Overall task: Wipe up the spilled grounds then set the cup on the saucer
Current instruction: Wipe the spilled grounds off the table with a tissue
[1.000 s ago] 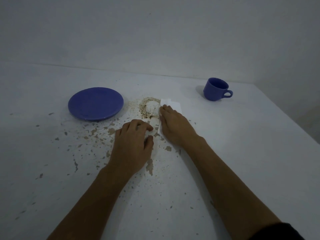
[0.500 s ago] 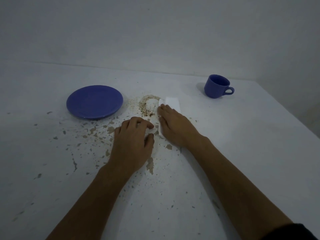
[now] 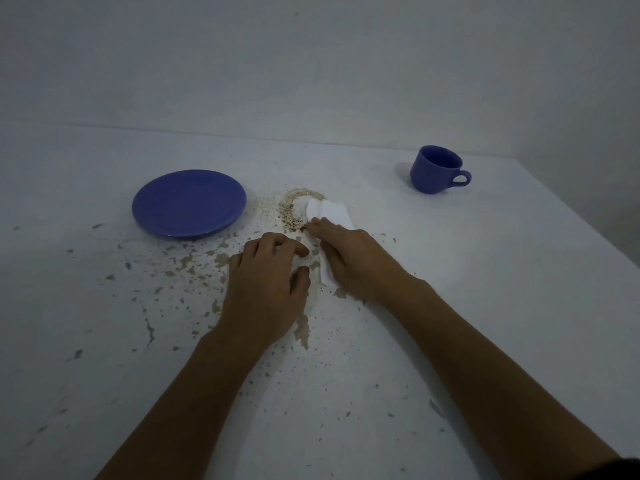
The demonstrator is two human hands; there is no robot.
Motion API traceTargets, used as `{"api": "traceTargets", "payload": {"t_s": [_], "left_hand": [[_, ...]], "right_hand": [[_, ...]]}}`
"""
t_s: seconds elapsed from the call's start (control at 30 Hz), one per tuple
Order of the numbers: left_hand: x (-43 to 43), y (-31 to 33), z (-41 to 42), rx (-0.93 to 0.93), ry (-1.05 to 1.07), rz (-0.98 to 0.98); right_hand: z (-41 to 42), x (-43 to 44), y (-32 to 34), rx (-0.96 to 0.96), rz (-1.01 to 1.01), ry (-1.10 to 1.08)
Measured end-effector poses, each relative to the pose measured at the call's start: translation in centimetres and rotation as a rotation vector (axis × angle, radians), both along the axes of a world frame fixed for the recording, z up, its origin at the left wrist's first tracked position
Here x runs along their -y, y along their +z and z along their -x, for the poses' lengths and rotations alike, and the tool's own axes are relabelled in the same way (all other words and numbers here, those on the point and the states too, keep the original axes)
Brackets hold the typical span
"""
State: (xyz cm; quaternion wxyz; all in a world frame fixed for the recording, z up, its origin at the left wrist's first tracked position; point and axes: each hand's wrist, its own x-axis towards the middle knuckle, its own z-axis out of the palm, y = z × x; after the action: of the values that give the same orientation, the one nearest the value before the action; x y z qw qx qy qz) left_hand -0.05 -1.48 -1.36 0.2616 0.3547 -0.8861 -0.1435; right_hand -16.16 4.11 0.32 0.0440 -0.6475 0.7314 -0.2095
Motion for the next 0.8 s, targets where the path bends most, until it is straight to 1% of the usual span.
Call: {"api": "traceTargets", "payload": {"t_s": [0.07, 0.2, 0.27, 0.43, 0.57, 0.67, 0.7, 0.8], "left_hand": [[0.1, -0.1, 0.0, 0.001, 0.004, -0.002], [0.1, -0.1, 0.0, -0.013, -0.003, -0.006], [0.0, 0.0, 0.0, -0.019, -0.007, -0.014], [0.0, 0.1, -0.1, 0.004, -0.004, -0.032], [0.1, 0.0, -0.1, 0.01, -0.006, -0.025], [0.1, 0.0, -0.1, 0.008, -0.006, -0.02], [0.1, 0.0, -0.1, 0.005, -0.005, -0.017], [0.1, 0.0, -0.1, 0.0, -0.007, -0.008]], "right_hand": [[0.9, -0.7, -0.3, -0.045, -0.005, -0.025], [1.9, -0.7, 0.2, -0.084, -0.177, -0.088], [2.2, -0.2, 0.5, -0.097, -0.197, -0.092], [3.7, 2.2, 0.7, -0.101, -0.204, -0.227], [1.7, 3.5, 1.0, -0.049, -0.107, -0.113], [1.9, 3.0, 1.3, -0.03, -0.122, -0.034], [2.4, 2.8, 1.4, -0.04, -0.131, -0.033], [3.7, 2.8, 1.6, -0.064, -0.221, -0.136]]}}
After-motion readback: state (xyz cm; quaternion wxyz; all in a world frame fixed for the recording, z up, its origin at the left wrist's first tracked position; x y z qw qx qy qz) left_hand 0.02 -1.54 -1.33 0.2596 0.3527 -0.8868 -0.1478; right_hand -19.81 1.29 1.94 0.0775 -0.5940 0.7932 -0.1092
